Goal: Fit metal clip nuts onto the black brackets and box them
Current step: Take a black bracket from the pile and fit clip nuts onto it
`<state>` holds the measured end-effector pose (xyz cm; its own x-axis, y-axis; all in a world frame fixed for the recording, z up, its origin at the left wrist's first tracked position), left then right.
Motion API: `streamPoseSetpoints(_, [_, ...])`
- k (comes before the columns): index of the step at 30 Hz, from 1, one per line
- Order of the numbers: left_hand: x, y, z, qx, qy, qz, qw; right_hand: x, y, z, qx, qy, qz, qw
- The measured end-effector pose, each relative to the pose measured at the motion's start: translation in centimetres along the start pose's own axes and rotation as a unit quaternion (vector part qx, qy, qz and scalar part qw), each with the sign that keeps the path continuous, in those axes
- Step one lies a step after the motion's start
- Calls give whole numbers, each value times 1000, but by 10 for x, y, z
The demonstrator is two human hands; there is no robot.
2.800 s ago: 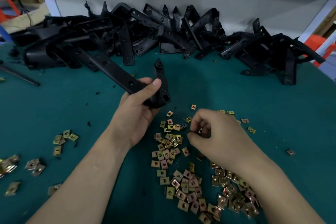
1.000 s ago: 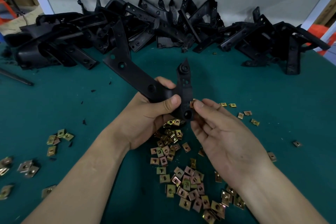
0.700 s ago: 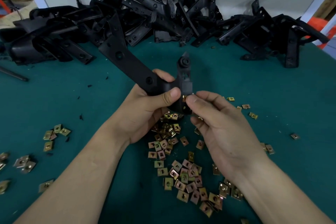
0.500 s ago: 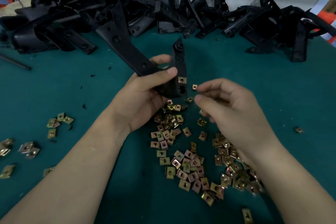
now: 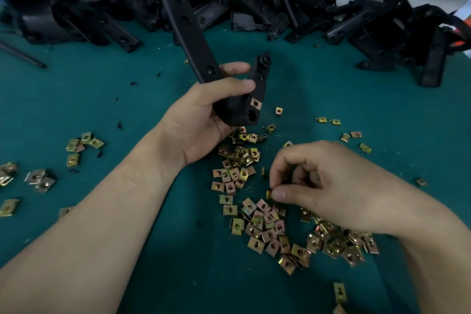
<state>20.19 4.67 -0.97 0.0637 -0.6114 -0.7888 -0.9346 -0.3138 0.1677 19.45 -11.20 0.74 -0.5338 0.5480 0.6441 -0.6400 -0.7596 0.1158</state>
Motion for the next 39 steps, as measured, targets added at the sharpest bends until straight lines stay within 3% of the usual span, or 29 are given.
streamPoseSetpoints(7, [1, 5, -5, 27, -35, 0, 999, 7, -4, 32, -172, -194, 27, 965])
streamPoseSetpoints(11, [1, 8, -9, 52, -36, 2, 998, -7, -8, 33, -243, -359, -15, 901])
streamPoseSetpoints(15, [5, 9, -11, 69, -56, 15, 996, -19, -12, 25, -259, -539, -70, 799])
streamPoseSetpoints(19, [8, 12, -14, 83, -74, 15, 994, -21, -15, 20, -257, -619, -93, 737])
streamPoseSetpoints(28, [6, 15, -18, 97, -81, 4, 992, -20, -15, 18, -253, -663, -104, 697])
streamPoseSetpoints(39, [9, 17, -21, 117, -99, 3, 988, -20, -14, 20, -226, -641, -102, 727])
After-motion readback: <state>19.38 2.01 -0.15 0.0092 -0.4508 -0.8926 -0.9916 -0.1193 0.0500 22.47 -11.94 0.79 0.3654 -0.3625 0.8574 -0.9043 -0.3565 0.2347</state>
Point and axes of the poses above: each hand's wrist, its own y-axis away from the middle knuckle, its own z-axis out of the back of the hand, x = y × z, the point moved 9 cm from there along -y, towards the middle knuckle, and after that the axes turned 10 degrees about -x, right-handed, at the moved point
